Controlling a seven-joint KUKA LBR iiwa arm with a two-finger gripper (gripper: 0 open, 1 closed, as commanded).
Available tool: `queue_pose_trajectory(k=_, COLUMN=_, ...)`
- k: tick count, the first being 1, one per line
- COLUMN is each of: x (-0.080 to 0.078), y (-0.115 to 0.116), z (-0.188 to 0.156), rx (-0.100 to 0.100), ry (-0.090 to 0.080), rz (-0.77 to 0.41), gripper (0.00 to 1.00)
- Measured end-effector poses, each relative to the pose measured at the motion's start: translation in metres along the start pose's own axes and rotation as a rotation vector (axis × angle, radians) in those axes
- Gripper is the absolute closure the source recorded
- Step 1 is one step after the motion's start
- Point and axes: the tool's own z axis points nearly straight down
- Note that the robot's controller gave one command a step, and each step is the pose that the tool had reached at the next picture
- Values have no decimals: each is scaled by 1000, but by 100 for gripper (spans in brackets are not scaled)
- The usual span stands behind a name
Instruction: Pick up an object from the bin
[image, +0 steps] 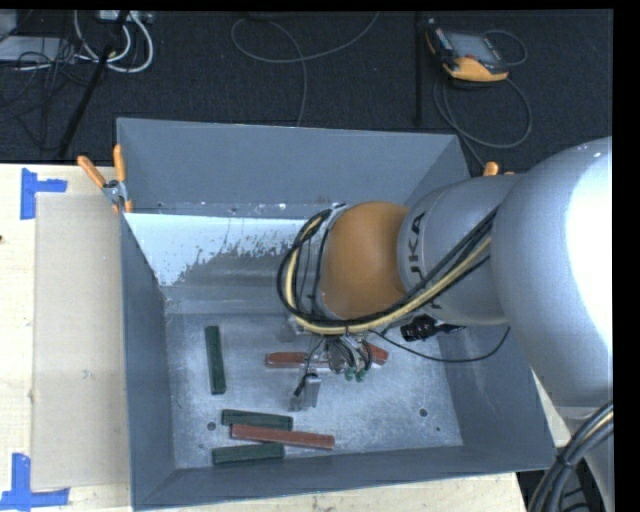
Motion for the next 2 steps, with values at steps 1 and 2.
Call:
queue_pose_trajectory(k=1, x=0, y=0, z=-1, rx=-1, ry=-1, rz=2, gripper=100)
queue_pose_trajectory(k=2, x=3, y=-23, z=-141, rx=-1, ry=-8, rz=77, gripper=100)
